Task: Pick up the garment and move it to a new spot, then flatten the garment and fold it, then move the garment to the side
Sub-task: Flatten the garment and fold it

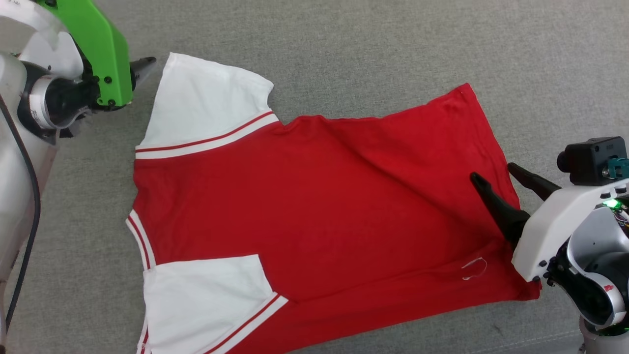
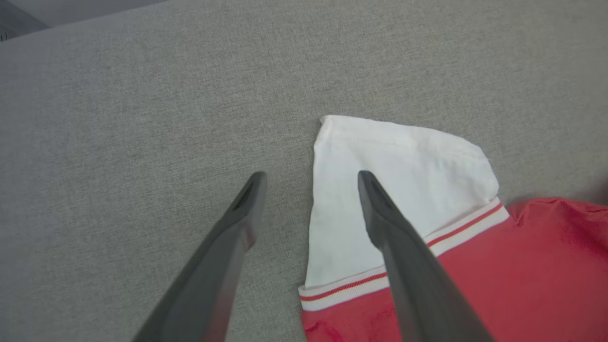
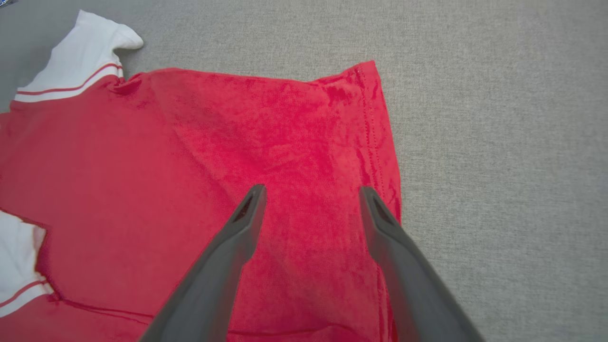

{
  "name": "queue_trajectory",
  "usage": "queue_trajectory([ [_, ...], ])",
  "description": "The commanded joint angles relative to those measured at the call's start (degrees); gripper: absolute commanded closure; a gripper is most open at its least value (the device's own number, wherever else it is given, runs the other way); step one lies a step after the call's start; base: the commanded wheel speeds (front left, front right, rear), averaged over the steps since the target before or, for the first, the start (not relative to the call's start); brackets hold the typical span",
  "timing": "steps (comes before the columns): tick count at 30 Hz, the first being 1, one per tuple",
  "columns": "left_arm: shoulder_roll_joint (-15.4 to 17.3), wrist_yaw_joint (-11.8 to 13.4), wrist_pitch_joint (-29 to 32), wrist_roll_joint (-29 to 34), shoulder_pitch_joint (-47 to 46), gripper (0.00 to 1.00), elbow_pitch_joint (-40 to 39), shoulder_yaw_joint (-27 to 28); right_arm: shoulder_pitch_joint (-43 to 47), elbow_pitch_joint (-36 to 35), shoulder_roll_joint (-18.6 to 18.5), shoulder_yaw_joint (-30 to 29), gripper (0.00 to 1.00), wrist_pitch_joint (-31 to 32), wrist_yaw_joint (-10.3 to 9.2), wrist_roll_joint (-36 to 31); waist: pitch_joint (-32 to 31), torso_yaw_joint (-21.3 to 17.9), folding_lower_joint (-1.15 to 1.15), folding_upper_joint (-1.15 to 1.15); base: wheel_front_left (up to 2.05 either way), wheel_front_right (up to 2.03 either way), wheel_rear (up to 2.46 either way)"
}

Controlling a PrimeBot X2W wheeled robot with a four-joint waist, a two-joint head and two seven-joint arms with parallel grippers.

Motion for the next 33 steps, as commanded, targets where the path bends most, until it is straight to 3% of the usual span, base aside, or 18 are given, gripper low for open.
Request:
queue_trajectory([
  [1,-0.87,-0.47,0.24,0.21,-1.89,0.0,1.98,-0.22,-1.07,-0.3,0.1,0.41,0.0,-0.44,-0.04,0.55,3.59,-3.03,-0.01,0.0,0.0,0.0,0.0],
  [18,-4.93,-4.43,-1.51,3.02,-6.93,0.0,17.18,-3.96,-2.29,0.84,-0.46,2.14,0.0,-2.32,-0.04,1.98,6.73,-3.96,-0.01,0.0,0.0,0.0,0.0],
  [19,-5.19,-4.9,-0.61,2.74,-6.76,0.66,17.88,-4.31,-2.35,0.92,-0.54,2.17,0.0,-2.41,-0.04,2.0,6.77,-3.9,-0.01,0.0,0.0,0.0,0.0],
  [21,-5.71,-5.63,0.64,1.95,-6.55,1.0,18.81,-4.52,-2.52,1.06,-0.62,2.14,0.0,-2.58,-0.04,1.99,6.77,-3.78,-0.01,0.0,0.0,0.0,0.0],
  [33,-7.73,-7.55,-6.62,-0.34,-5.61,1.0,19.38,-2.35,-5.29,3.57,-2.07,0.19,0.0,0.49,-0.04,3.35,1.46,-1.19,-0.01,0.0,0.0,0.0,0.0],
])
